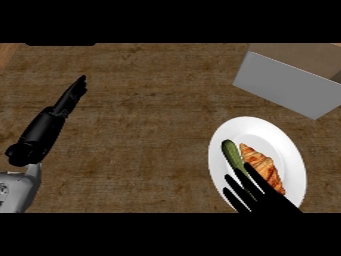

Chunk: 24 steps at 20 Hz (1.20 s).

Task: Pick the croissant from the plate and place it in the cardboard box

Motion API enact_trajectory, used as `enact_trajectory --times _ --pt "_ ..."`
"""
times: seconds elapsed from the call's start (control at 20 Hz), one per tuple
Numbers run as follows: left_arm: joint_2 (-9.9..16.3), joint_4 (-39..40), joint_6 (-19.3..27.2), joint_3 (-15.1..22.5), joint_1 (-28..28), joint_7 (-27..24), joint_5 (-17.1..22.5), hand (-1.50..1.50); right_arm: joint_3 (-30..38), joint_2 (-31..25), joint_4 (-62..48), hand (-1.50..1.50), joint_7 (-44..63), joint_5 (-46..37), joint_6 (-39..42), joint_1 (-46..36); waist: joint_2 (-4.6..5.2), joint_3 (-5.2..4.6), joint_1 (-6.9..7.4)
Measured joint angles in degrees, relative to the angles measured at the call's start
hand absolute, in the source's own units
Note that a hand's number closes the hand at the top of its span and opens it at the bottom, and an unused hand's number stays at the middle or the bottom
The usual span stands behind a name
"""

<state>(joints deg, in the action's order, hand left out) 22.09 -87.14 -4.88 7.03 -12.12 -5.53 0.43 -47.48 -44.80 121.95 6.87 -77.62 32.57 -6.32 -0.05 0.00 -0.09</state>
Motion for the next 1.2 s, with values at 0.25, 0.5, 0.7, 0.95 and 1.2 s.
enact_trajectory --times 0.25,0.5,0.7,0.95,1.2 --pt "-1.3 0.7 -0.8 -1.1 -0.8 0.1 -1.5 0.00 0.6 3.4 -4.0 -1.50 -2.0 -3.7 -1.2 -0.5 0.03 0.00 0.07" --pt "-2.2 -0.7 -2.0 -1.9 -0.4 1.3 -2.2 0.00 2.3 6.2 -9.7 -1.50 -4.0 -7.1 -3.0 -1.6 0.03 0.00 0.16" --pt "-2.4 -0.4 -3.5 -3.2 0.0 0.8 -2.6 0.00 3.6 7.7 -13.1 -1.50 -5.4 -9.8 -5.5 -1.1 0.03 0.00 0.15" --pt "-3.6 -1.6 -4.3 -4.1 -0.1 2.1 -3.5 0.00 6.0 8.5 -16.2 -1.50 -8.8 -11.3 -8.3 0.6 0.03 0.00 0.09" --pt "-4.7 -2.4 -5.0 -5.1 0.2 2.7 -4.4 0.00 7.0 10.6 -18.4 -1.50 -10.9 -13.6 -8.7 1.7 0.02 0.00 0.07"
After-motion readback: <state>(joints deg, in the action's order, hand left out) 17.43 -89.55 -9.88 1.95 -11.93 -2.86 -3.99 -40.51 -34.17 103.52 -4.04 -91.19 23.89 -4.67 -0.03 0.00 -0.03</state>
